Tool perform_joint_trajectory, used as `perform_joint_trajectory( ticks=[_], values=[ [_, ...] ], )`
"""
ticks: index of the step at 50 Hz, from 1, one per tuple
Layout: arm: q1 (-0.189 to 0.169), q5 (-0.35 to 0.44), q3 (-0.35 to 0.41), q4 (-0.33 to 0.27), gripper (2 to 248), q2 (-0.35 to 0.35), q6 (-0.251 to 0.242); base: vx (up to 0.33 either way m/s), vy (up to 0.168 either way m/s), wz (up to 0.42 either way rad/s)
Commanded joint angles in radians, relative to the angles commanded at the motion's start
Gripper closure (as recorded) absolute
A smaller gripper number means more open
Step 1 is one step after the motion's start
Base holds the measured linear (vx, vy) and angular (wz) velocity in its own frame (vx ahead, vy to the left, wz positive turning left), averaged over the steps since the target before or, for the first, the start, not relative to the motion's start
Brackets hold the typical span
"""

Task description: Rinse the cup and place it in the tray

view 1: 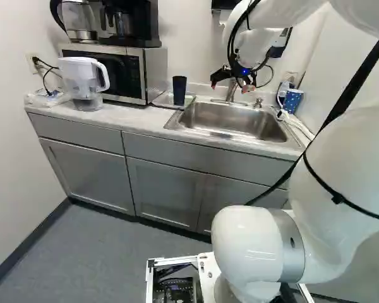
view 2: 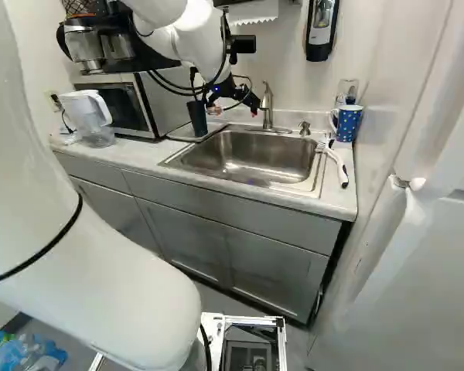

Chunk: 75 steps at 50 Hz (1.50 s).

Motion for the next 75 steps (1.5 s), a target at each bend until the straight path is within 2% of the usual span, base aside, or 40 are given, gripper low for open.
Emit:
perform_joint_trajectory(
  ticks=[20,75],
  values=[
    [-0.057,0.000,0.049,0.000,3,0.054,0.000,0.000,0.000,0.000],
    [-0.057,0.000,0.049,0.000,3,0.054,0.000,0.000,0.000,0.000]
  ],
)
